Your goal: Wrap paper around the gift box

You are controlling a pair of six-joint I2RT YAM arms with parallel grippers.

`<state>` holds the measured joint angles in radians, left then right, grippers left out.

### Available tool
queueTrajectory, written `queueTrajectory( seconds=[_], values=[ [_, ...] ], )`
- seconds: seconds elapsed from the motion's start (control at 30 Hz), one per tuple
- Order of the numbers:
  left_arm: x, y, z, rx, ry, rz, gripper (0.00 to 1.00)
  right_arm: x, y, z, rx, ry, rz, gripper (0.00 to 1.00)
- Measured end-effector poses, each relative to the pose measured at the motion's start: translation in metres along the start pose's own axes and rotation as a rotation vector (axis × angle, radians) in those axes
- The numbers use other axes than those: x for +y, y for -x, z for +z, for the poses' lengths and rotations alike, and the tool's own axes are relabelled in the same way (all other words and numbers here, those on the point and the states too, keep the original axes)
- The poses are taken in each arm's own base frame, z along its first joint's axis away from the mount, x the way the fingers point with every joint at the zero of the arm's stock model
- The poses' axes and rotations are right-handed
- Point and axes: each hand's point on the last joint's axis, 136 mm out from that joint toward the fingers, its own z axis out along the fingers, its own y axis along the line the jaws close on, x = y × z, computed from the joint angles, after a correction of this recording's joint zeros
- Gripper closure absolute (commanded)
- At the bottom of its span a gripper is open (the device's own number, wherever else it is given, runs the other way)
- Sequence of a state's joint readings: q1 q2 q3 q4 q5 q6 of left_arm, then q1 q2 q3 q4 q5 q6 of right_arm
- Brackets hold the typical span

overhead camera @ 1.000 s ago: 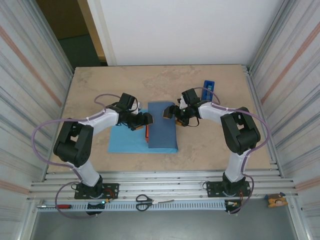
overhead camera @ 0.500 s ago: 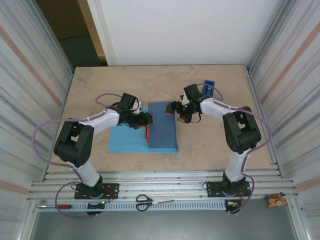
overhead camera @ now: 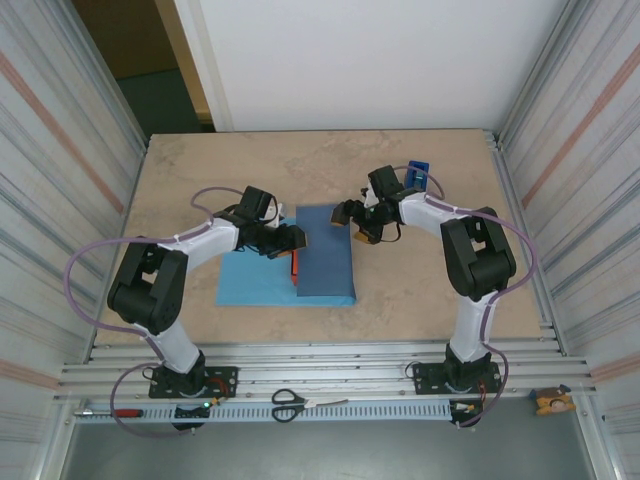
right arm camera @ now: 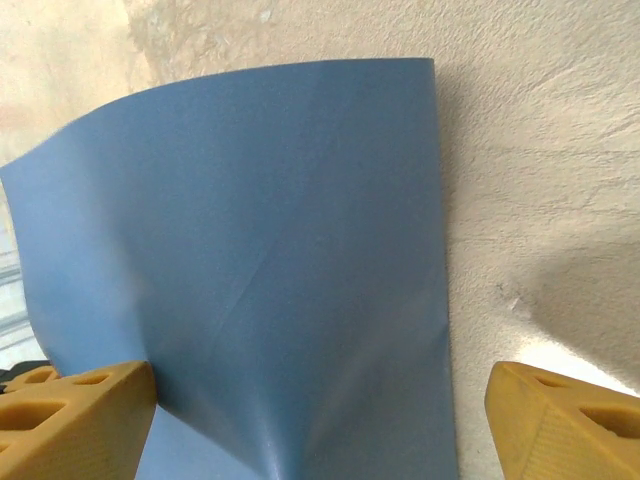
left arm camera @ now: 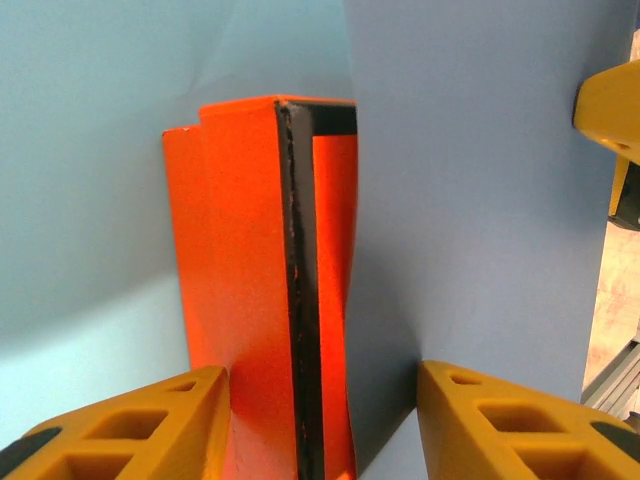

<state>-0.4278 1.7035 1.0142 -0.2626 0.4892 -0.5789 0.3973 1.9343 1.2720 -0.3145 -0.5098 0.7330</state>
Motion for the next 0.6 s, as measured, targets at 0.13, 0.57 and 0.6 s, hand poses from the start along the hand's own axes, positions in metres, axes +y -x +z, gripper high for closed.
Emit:
queueTrajectory(
  seconds=[0.13,0.57,0.6],
  values=[
    [0.000,0.000,0.000,0.000,-0.001,0.001,0.49,0.000,0.000,0.000,0.000,0.000,-0.001,0.15],
    [0.000,0.000,0.000,0.000,-0.002,0.001,0.49,0.006,-0.011,0.005,0.021,0.003,-0.020,0.16],
    [0.000,0.000,0.000,-0.001,-0.002,0.001,0.49,0.005,-0.012,0.006,0.021,0.003,-0.021,0.17]
  ],
)
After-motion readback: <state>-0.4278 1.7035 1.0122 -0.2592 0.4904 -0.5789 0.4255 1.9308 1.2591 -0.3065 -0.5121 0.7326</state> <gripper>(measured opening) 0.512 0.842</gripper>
